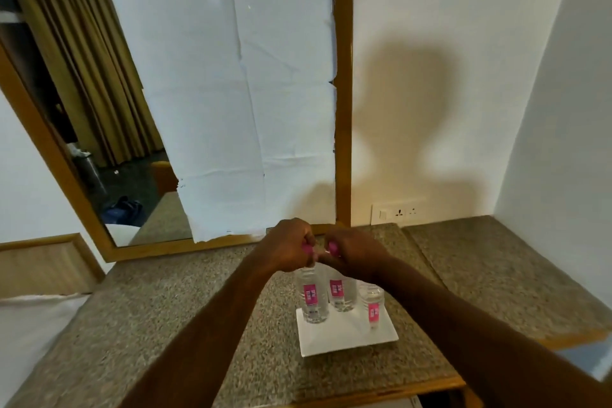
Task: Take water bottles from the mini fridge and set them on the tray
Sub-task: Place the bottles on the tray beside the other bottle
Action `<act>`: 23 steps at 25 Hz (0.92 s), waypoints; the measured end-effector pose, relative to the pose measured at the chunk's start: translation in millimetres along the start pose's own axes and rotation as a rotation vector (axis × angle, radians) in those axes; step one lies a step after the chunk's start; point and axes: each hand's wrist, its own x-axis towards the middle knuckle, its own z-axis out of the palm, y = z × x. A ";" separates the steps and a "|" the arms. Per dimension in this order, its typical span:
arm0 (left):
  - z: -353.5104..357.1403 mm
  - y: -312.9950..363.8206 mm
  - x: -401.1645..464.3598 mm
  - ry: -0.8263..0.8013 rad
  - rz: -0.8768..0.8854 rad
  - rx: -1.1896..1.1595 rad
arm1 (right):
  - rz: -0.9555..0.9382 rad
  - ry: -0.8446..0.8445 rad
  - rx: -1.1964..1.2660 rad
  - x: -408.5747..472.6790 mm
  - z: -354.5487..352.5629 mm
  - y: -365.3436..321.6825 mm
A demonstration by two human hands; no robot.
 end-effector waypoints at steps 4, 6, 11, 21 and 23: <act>20.7 -31.1 34.9 -0.056 0.029 -0.007 | 0.036 -0.140 -0.095 24.4 23.3 24.3; 29.9 -39.1 43.6 -0.084 0.052 -0.009 | 0.063 -0.252 -0.096 27.9 32.7 32.9; 56.7 -47.9 50.5 -0.115 0.075 0.017 | 0.118 -0.497 -0.096 33.2 51.6 50.4; 90.5 -44.7 47.9 -0.100 0.060 0.136 | 0.083 -0.684 -0.142 33.2 64.4 62.6; 93.4 -42.6 48.2 -0.093 0.059 0.134 | 0.101 -0.680 -0.131 31.5 65.1 64.9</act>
